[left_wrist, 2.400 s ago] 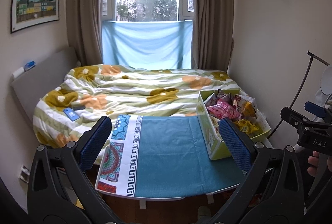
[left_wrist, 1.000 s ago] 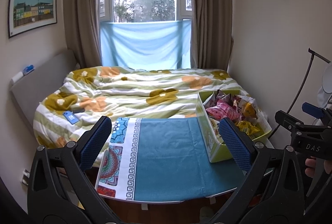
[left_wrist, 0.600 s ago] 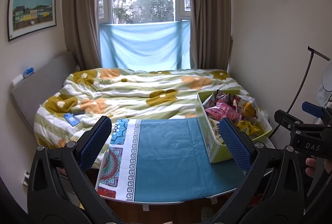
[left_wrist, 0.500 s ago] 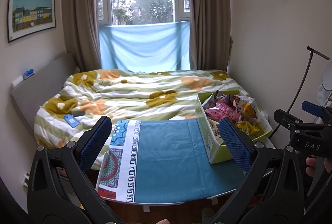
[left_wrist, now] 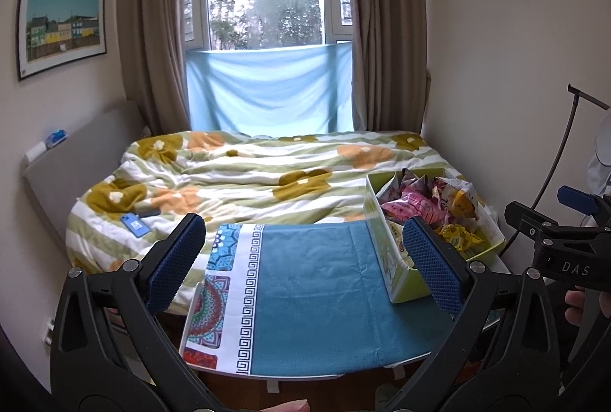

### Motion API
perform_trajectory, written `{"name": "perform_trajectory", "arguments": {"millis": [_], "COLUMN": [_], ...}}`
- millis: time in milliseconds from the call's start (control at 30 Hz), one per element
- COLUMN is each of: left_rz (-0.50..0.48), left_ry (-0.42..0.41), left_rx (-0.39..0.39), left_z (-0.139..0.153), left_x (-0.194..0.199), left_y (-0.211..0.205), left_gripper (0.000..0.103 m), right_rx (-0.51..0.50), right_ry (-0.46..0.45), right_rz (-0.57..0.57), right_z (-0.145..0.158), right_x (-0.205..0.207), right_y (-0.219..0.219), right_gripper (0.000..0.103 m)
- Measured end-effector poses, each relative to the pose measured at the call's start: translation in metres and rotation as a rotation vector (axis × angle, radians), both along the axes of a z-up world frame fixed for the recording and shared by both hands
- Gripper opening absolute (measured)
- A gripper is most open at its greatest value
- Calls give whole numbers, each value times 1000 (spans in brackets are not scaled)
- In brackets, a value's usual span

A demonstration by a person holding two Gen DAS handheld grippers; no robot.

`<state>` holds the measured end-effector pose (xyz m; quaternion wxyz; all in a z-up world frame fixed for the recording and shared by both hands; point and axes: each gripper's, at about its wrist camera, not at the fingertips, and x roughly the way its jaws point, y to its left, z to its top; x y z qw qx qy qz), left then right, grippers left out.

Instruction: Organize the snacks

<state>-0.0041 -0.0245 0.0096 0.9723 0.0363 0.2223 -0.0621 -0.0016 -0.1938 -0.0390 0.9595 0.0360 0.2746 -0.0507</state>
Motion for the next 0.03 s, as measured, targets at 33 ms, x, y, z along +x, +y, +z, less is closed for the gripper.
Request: {"name": "perform_trajectory", "arguments": {"millis": [33], "left_rz": [-4], "left_ry": [0], "left_rx": [-3], "left_z": [0], "left_x": [0], "left_y": [1], "left_gripper": [103], "right_rx": [0], "right_ry": [0], "right_rz": [0], "right_z": [0], "right_x": [0], "right_y": [0], "right_gripper": [103]}}
